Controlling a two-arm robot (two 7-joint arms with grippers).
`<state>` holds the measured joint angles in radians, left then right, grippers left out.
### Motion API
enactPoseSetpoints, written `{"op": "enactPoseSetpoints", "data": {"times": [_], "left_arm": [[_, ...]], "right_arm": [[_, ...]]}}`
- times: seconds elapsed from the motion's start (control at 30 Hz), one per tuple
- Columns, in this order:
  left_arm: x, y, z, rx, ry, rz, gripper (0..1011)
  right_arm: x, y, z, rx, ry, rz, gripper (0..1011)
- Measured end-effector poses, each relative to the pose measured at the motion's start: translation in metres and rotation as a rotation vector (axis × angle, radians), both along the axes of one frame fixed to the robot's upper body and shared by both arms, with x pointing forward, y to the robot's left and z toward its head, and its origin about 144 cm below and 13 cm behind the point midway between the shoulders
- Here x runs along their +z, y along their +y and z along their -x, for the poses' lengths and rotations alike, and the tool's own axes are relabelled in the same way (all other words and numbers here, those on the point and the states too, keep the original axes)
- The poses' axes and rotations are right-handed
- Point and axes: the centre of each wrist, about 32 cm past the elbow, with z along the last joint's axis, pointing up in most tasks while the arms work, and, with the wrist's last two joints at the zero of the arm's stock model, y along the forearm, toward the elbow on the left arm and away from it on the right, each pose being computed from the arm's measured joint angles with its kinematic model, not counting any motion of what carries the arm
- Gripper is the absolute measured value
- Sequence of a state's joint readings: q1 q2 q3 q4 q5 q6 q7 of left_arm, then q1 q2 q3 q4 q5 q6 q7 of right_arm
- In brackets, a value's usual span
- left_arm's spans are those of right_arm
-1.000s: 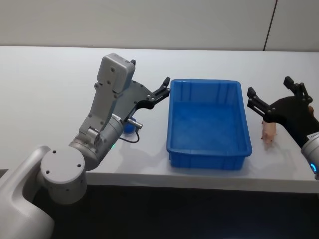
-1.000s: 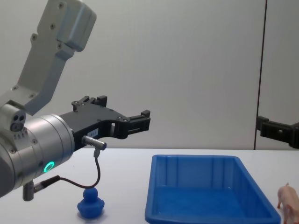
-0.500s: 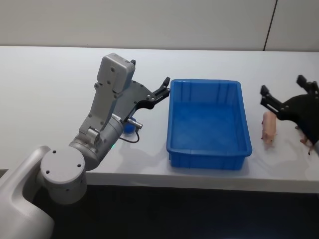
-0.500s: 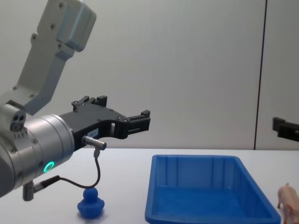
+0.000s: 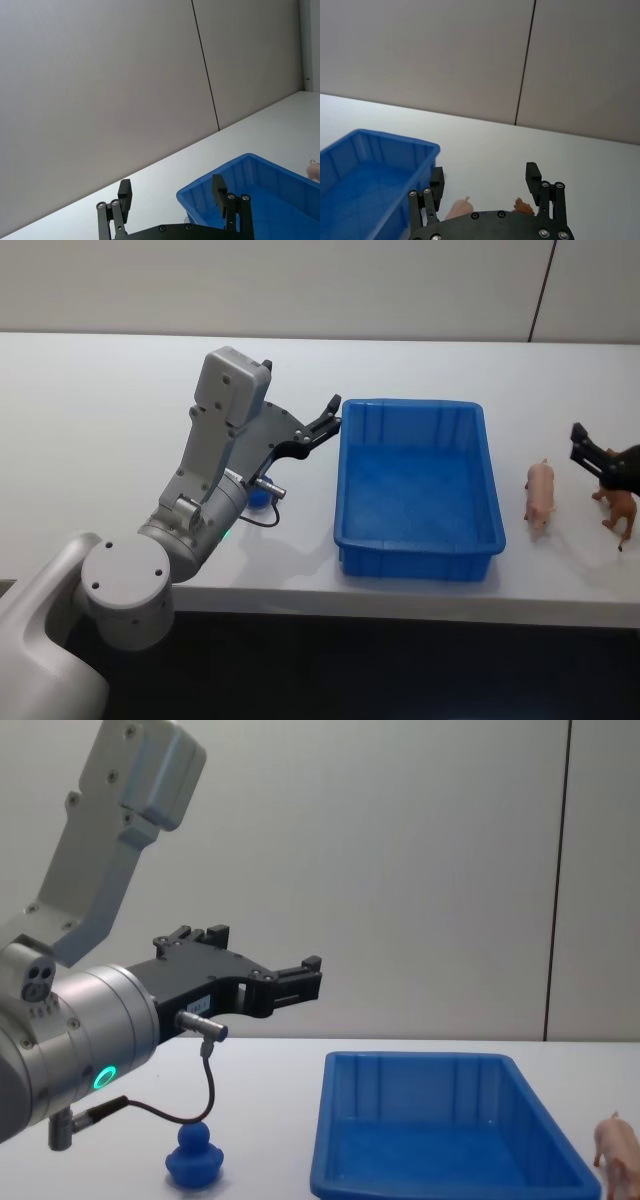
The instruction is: Pick up the two dolls from the table and place them into the box.
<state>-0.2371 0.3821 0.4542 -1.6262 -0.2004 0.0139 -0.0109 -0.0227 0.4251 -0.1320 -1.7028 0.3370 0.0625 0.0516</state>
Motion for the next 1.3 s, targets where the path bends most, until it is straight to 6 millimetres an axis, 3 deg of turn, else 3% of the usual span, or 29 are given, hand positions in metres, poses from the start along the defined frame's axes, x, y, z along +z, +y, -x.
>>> {"op": "enactPoseSetpoints", "data": {"times": [0.5, 1.3], "left_arm": [[0.0, 0.0, 0.0, 0.0, 0.0, 0.0, 1001], [0.0, 0.0, 0.0, 0.0, 0.0, 0.0, 1001]], "right_arm": [[-0.013, -0.019, 0.006, -0.059, 0.142, 0.025, 1004], [-0.04, -0.026, 0.003, -0.11, 0.273, 0.006, 1004]]}}
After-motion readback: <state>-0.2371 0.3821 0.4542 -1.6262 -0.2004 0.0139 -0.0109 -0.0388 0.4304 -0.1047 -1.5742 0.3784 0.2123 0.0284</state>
